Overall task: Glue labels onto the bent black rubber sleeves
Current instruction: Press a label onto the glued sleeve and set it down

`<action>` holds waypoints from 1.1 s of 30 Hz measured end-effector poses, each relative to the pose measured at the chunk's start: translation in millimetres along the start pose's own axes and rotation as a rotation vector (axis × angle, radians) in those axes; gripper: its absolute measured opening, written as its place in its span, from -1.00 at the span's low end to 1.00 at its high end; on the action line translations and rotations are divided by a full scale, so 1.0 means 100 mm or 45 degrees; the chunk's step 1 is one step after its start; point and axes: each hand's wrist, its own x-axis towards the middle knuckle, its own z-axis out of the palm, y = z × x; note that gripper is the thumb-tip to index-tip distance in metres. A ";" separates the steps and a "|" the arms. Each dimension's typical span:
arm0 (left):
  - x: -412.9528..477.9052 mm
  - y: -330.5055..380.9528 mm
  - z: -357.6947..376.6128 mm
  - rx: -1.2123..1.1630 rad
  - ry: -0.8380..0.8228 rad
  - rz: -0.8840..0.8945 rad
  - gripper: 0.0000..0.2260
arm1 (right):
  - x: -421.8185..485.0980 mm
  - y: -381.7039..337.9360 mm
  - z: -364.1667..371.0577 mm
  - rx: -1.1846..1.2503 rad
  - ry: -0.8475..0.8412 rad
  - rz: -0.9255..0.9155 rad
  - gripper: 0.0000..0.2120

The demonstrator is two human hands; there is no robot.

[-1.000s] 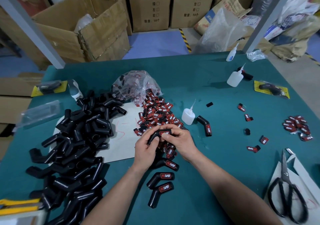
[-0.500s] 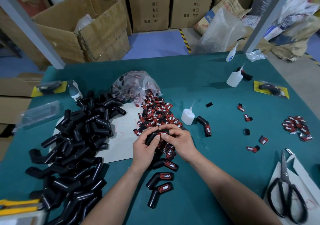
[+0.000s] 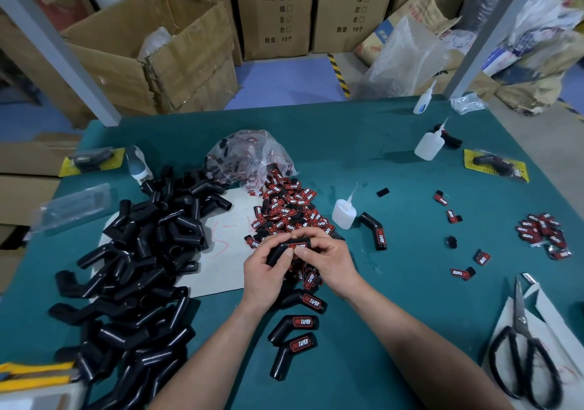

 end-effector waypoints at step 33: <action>-0.02 0.00 0.00 -0.074 0.002 0.143 -0.87 | -0.07 0.00 0.11 -0.089 0.085 -0.055 -0.84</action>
